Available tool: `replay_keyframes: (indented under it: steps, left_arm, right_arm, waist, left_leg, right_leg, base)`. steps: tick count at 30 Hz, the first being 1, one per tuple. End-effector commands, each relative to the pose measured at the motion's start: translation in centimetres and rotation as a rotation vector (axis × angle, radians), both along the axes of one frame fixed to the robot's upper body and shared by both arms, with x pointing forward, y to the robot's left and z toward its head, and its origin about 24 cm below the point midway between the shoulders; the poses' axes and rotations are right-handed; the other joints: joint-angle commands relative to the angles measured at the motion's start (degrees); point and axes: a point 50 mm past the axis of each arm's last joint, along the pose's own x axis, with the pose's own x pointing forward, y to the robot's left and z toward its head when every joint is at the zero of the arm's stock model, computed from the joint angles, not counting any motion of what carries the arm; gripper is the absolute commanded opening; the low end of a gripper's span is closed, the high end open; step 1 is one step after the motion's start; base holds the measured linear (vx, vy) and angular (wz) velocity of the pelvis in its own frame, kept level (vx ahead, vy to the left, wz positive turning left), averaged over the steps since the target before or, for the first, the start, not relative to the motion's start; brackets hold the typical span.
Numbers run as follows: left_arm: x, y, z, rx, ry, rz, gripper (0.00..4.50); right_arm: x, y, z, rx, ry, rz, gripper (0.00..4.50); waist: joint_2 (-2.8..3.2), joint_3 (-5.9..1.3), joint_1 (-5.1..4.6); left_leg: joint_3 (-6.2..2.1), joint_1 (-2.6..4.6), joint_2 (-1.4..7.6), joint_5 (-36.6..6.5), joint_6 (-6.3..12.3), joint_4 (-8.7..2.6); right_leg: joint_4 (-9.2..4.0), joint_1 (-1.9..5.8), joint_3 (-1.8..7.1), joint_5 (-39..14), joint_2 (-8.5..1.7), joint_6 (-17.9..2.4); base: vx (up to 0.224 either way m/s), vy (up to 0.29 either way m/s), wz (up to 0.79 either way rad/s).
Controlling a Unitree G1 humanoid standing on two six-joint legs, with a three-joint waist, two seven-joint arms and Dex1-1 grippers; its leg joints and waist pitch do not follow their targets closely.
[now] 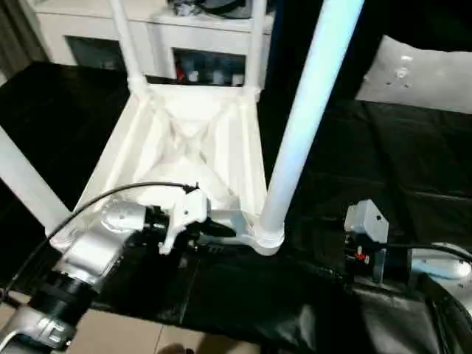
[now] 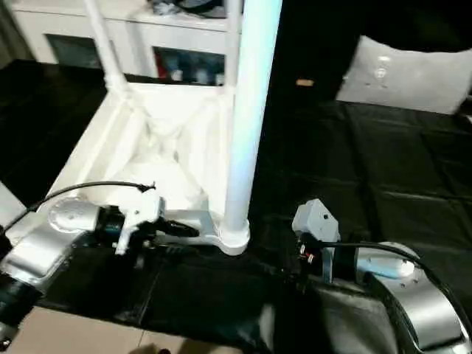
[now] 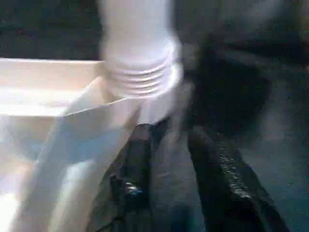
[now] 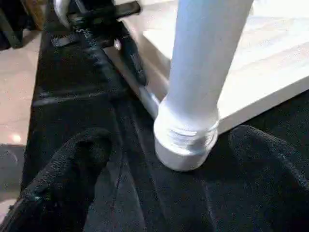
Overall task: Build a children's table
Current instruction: Rotate leg to tighten
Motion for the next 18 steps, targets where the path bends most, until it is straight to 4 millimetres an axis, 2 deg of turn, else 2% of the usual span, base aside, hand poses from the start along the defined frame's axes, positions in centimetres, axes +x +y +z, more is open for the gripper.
replay_keyframes:
  steps: [1, 2, 3, 4, 5, 6, 7, 8, 9, 10, 11, 12, 13, 14, 15, 16, 17, 18]
  left_arm:
    - [0.5, 0.0, -0.4, 0.037, -0.044, 0.043, 1.02]
    - [0.9, -0.1, -0.2, 0.022, -0.082, 0.066, 0.94]
    - [0.9, -0.1, -0.1, 0.013, -0.087, 0.076, 0.86]
    - [0.7, 0.0, 0.7, -0.082, -0.077, 0.141, 0.78]
    - [0.7, 0.0, 0.7, -0.082, -0.077, 0.141, 0.78]
    - [0.5, 0.0, 1.0, -0.123, -0.073, 0.165, 0.78]
    - [-0.1, 0.1, 1.6, -0.233, -0.062, 0.244, 0.78]
    - [-0.5, 0.2, 2.0, -0.305, -0.054, 0.299, 0.78]
    - [-0.9, 0.3, 2.3, -0.367, -0.055, 0.348, 0.78]
    - [-1.4, 0.6, 2.4, -0.439, -0.063, 0.449, 0.78]
    - [-1.6, 0.8, 2.4, -0.474, -0.074, 0.515, 0.93]
    - [-1.9, 1.1, 2.2, -0.467, -0.112, 0.564, 1.03]
    - [-2.1, 1.2, 2.0, -0.453, -0.127, 0.570, 1.03]
    - [-2.3, 1.1, 2.0, -0.436, -0.133, 0.548, 1.11]
    - [-2.2, 1.0, 2.0, -0.397, -0.136, 0.497, 1.15]
    - [-2.2, 1.0, 2.0, -0.385, -0.131, 0.478, 1.28]
    - [-2.0, 1.1, 2.2, -0.362, -0.115, 0.445, 1.41]
    - [-1.8, 1.3, 2.3, -0.313, -0.088, 0.387, 1.55]
  right_arm:
    - [0.4, 0.1, 0.5, -0.020, -0.030, -0.006, 4.50]
    - [0.0, 0.2, 0.6, -0.011, -0.025, -0.006, 4.50]
    - [0.0, 0.2, 0.6, -0.010, -0.024, -0.006, 4.50]
    - [-0.3, 0.3, 0.6, -0.005, -0.030, -0.023, 4.50]
    - [-0.3, 0.3, 0.6, -0.005, -0.030, -0.023, 4.50]
    - [-0.5, 0.3, 0.6, 0.000, -0.033, -0.032, 4.50]
    - [-0.6, 0.4, 0.6, 0.013, -0.042, -0.067, 4.50]
    - [-0.7, 0.5, 0.6, 0.022, -0.047, -0.092, 4.50]
    - [-0.7, 0.6, 0.4, 0.021, -0.043, -0.130, 4.50]
    - [-0.8, 0.8, 0.1, 0.039, -0.030, -0.165, 4.50]
    - [-0.9, 1.0, -0.2, 0.051, -0.020, -0.184, 4.50]
    - [-1.2, 1.3, -0.4, 0.074, -0.012, -0.186, 4.50]
    - [-1.4, 1.6, -0.5, 0.091, -0.006, -0.185, 4.50]
    - [-1.5, 1.7, -0.6, 0.099, -0.005, -0.182, 4.50]
    - [-1.4, 1.9, -0.6, 0.117, -0.012, -0.183, 4.50]
    - [-1.3, 1.9, -0.5, 0.123, -0.015, -0.183, 4.50]
    - [-1.2, 2.1, -0.4, 0.133, -0.024, -0.178, 4.50]
    - [-1.0, 2.1, -0.1, 0.134, -0.037, -0.154, 4.50]
  waist:
    - [-1.10, -2.08, 0.64]
    - [-0.73, -3.35, 2.71]
    - [-0.04, -2.87, 2.98]
    - [1.08, -3.48, 3.20]
    - [0.64, -3.56, 2.72]
    - [1.37, -3.65, 2.51]
    - [1.51, -3.80, 2.23]
    - [1.64, -3.90, 1.55]
    - [1.44, -4.17, 1.29]
    - [1.17, -4.60, 0.88]
    - [1.42, -4.36, 0.76]
    - [0.38, -4.06, 0.36]
    - [0.82, -4.15, 0.51]
    - [0.88, -3.67, 0.61]
    - [0.65, -3.62, 0.67]
    - [0.70, -3.58, 0.74]
    - [1.00, -3.45, 0.80]
    - [1.09, -3.47, 0.87]
  left_leg:
    - [-1.83, 3.10, 0.07, -36.0, -1.26, -3.51]
    - [-2.55, -0.16, -1.04, -8.8, 1.25, 0.86]
    - [-2.73, -2.25, -1.09, -5.8, 1.74, -1.30]
    - [-2.47, -1.88, -0.46, -5.8, 1.08, -3.01]
    - [-2.42, -2.16, 0.02, -6.5, 0.90, -3.45]
    - [-2.37, -2.58, 0.07, -7.4, 1.46, -3.75]
    - [-2.45, -2.58, 0.39, -7.9, 1.63, -3.88]
    - [-2.55, -3.43, 0.44, -6.8, 2.16, -3.84]
    - [-2.28, -2.96, 0.59, -7.1, 3.16, -3.65]
    - [-2.36, -3.45, 0.73, -4.5, 4.16, -3.49]
    - [-2.24, -3.46, 0.60, -4.3, 4.88, -3.61]
    - [-1.98, -3.36, 0.61, -6.2, 5.68, -3.61]
    - [-2.08, -3.33, 0.62, -6.5, 5.71, -3.55]
    - [-1.96, -3.01, 0.67, -8.9, 5.56, -3.96]
    - [-1.98, -2.94, 0.71, -9.7, 5.29, -4.10]
    - [-2.06, -2.87, 0.76, -10.3, 4.87, -4.21]
    - [-2.15, -2.56, 0.95, -11.3, 4.06, -4.45]
    - [-2.13, -2.18, 1.13, -11.9, 3.32, -4.53]
  right_leg:
    - [-8.42, -2.78, 3.30, -37.4, -2.16, 0.6]
    - [-11.80, -0.24, 6.34, -55.0, -7.44, 2.9]
    - [-10.27, 0.92, 5.74, -48.4, -5.73, 2.5]
    - [-9.46, 0.15, 4.36, -38.0, -3.14, 0.2]
    - [-8.60, 0.45, 4.34, -30.9, -2.53, -2.1]
    - [-7.60, 0.67, 3.96, -21.6, -1.60, -5.6]
    - [-7.17, 0.78, 3.84, -18.3, -1.60, -7.3]
    - [-6.57, 1.45, 3.52, -11.8, -1.56, -10.3]
    - [-6.80, 1.11, 3.59, -9.0, -1.37, -11.7]
    - [-5.89, 1.87, 3.40, -4.2, -1.65, -13.4]
    - [-6.34, 1.60, 3.22, -4.1, -1.48, -13.6]
    - [-7.05, 1.36, 3.30, -6.1, -1.27, -13.0]
    - [-6.84, 1.50, 3.32, -6.8, -1.43, -12.6]
    - [-7.66, 1.05, 3.47, -11.9, -1.44, -10.3]
    - [-7.87, 1.02, 3.52, -13.6, -1.50, -9.5]
    - [-7.88, 0.96, 3.59, -15.0, -1.54, -8.9]
    - [-8.00, 0.71, 3.70, -16.3, -1.62, -8.3]
    - [-8.02, 0.54, 3.85, -15.3, -1.62, -8.6]
  base:
    - [0.060, -0.080, -0.11]
    - [0.060, -0.080, -0.11]
    - [0.038, -0.060, -0.25]
    - [0.064, -0.036, -0.02]
    - [0.064, -0.036, -0.02]
    - [0.000, 0.000, 0.00]
    - [0.000, 0.000, 0.00]
    - [0.000, 0.000, 0.00]
    - [0.057, 0.022, -0.03]
    - [0.059, 0.022, 0.00]
    - [0.059, 0.022, 0.00]
    - [0.000, 0.000, 0.00]
    - [0.000, 0.000, 0.00]
    - [0.000, 0.000, 0.00]
    - [0.000, 0.000, 0.00]
    - [0.000, 0.000, 0.00]
    - [0.000, 0.000, 0.00]
    - [0.000, 0.000, 0.00]
